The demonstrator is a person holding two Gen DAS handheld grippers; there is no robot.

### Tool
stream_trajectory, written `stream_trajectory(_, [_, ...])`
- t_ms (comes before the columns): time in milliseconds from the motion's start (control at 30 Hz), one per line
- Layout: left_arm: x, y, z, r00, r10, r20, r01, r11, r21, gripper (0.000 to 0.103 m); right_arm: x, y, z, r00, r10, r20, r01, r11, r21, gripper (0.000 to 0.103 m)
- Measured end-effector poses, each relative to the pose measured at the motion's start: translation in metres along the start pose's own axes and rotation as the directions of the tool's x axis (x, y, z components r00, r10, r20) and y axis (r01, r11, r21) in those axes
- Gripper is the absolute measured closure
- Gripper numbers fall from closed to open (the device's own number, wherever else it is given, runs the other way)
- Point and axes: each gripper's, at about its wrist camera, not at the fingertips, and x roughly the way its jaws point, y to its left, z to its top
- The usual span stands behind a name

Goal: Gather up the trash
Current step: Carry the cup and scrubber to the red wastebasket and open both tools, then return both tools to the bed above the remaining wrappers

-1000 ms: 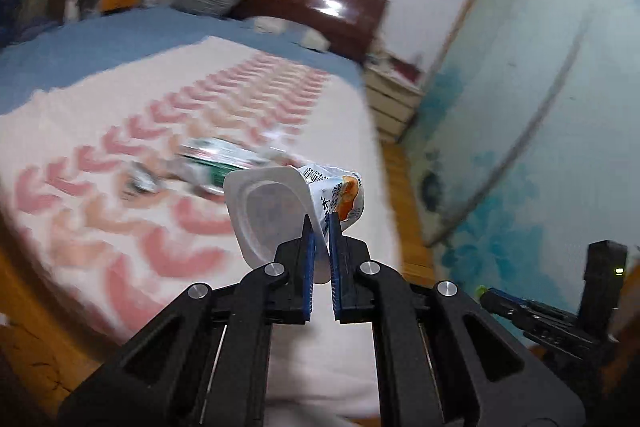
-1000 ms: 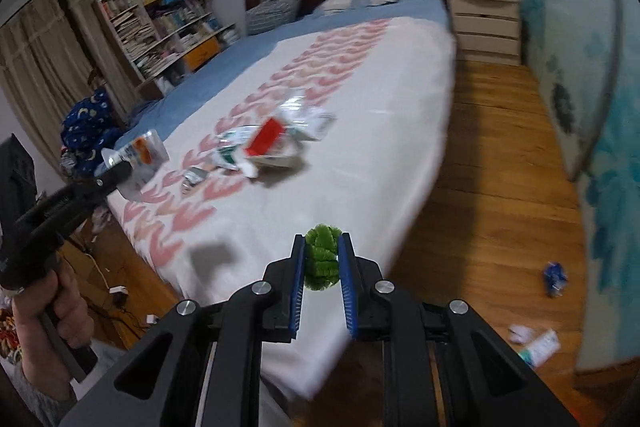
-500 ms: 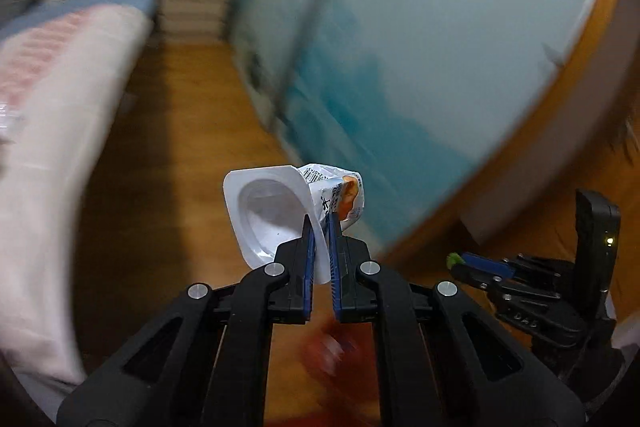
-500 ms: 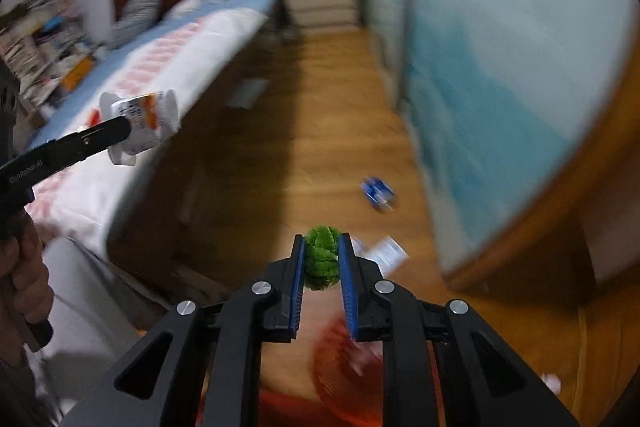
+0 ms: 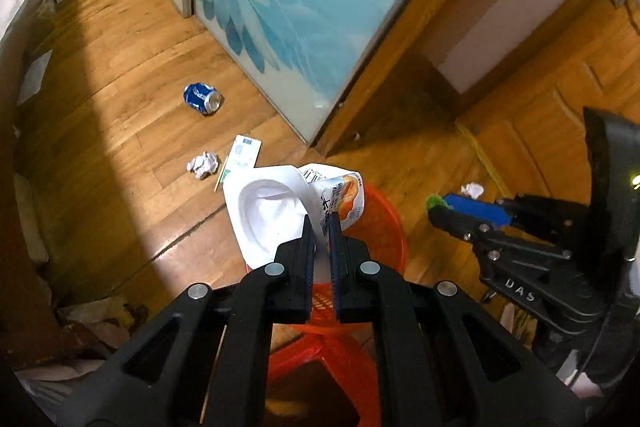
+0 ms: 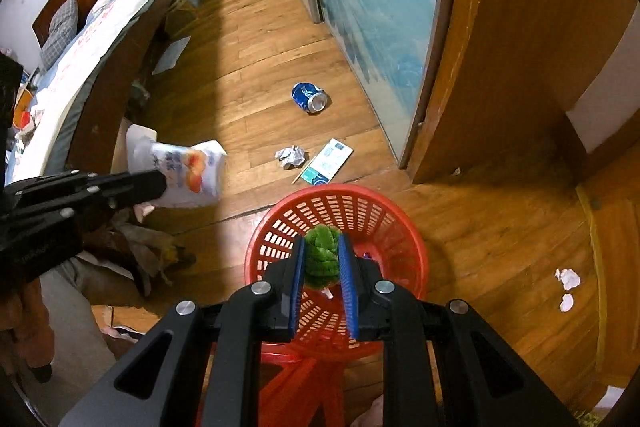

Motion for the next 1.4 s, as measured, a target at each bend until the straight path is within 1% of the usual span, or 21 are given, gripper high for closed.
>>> stream_trajectory(67, [0.008,-0.005,-0.002,1.000,0.005,-0.021,-0.004,1.000,0.009,0.096,0.004,0.009,-0.002,1.000,-0.002,-0.001,0.002,1.000,0.002,0.083])
stream_trajectory(167, [0.007,-0.013,-0.003,0.999,0.011,-0.033,-0.011,1.000,0.021,0.096,0.007,0.011,-0.004,1.000,-0.010,-0.004,0.010,1.000,0.007,0.082])
stream_trajectory(267, [0.008,-0.016,-0.004,0.999,0.020,-0.047,-0.019,1.000,0.016,0.096,0.008,0.009,-0.009,0.999,-0.030,-0.017,0.030,0.999,0.025,0.077])
stream_trajectory(333, [0.010,-0.015,-0.004,0.998,0.026,-0.059,-0.026,1.000,0.008,0.095,0.007,0.008,-0.010,0.999,-0.034,-0.014,0.034,0.999,0.035,0.067])
stream_trajectory(367, [0.010,-0.015,-0.004,0.998,0.027,-0.061,-0.026,1.000,0.004,0.090,0.006,0.008,-0.011,0.999,-0.040,-0.010,0.041,0.998,0.040,0.057])
stream_trajectory(400, [0.010,-0.014,-0.005,0.998,0.026,-0.062,-0.027,1.000,-0.001,0.087,0.006,0.006,-0.011,0.999,-0.042,-0.007,0.042,0.998,0.044,0.054])
stream_trajectory(467, [0.008,-0.015,-0.005,0.998,0.023,-0.053,-0.023,1.000,-0.002,0.071,0.007,0.006,-0.011,0.999,-0.044,-0.009,0.045,0.998,0.047,0.054])
stream_trajectory(533, [0.007,-0.016,-0.005,0.999,0.020,-0.043,-0.020,1.000,0.000,0.068,0.005,0.006,-0.010,0.999,-0.049,-0.006,0.049,0.997,0.052,0.054])
stream_trajectory(700, [0.006,-0.014,-0.004,1.000,0.006,-0.031,-0.006,1.000,-0.005,0.067,-0.001,0.008,-0.007,0.998,-0.060,0.003,0.060,0.997,0.044,0.054])
stream_trajectory(833, [-0.001,-0.010,-0.003,1.000,0.000,-0.007,0.000,1.000,-0.019,0.067,-0.007,0.013,-0.001,0.998,-0.069,0.013,0.069,0.997,0.038,0.054])
stream_trajectory(933, [-0.014,-0.002,0.000,0.999,0.004,0.033,-0.003,0.999,-0.037,0.067,-0.013,0.021,0.006,0.997,-0.072,0.022,0.071,0.997,0.026,0.054])
stream_trajectory(1033, [-0.040,0.017,0.004,0.994,0.022,0.102,-0.015,0.997,-0.072,0.067,-0.023,0.038,0.017,0.998,-0.051,0.047,0.051,0.999,0.008,0.054])
stream_trajectory(1133, [-0.083,0.044,0.005,0.977,0.081,0.197,-0.060,0.992,-0.112,0.067,-0.031,0.069,0.031,0.996,-0.029,0.087,0.034,0.998,-0.054,0.054])
stream_trajectory(1167, [-0.102,0.055,0.004,0.966,0.107,0.234,-0.078,0.988,-0.131,0.067,-0.033,0.082,0.036,0.995,-0.020,0.095,0.027,0.997,-0.075,0.053])
stream_trajectory(1233, [-0.143,0.080,0.000,0.943,0.134,0.305,-0.082,0.981,-0.177,0.067,-0.033,0.120,0.047,0.994,-0.010,0.112,0.027,0.988,-0.154,0.052])
stream_trajectory(1300, [-0.192,0.111,-0.013,0.904,0.182,0.387,-0.093,0.967,-0.239,0.064,-0.032,0.160,0.057,0.992,0.028,0.122,-0.001,0.976,-0.216,0.052])
stream_trajectory(1333, [-0.220,0.130,-0.024,0.875,0.223,0.431,-0.106,0.955,-0.278,0.058,-0.031,0.182,0.063,0.991,0.055,0.122,-0.024,0.970,-0.244,0.052])
stream_trajectory(1367, [-0.236,0.143,-0.032,0.853,0.253,0.456,-0.117,0.945,-0.306,0.053,-0.028,0.211,0.068,0.989,0.089,0.120,-0.051,0.957,-0.285,0.052])
stream_trajectory(1400, [-0.258,0.161,-0.045,0.823,0.300,0.483,-0.133,0.928,-0.349,0.050,-0.026,0.236,0.072,0.986,0.117,0.119,-0.075,0.946,-0.317,0.051])
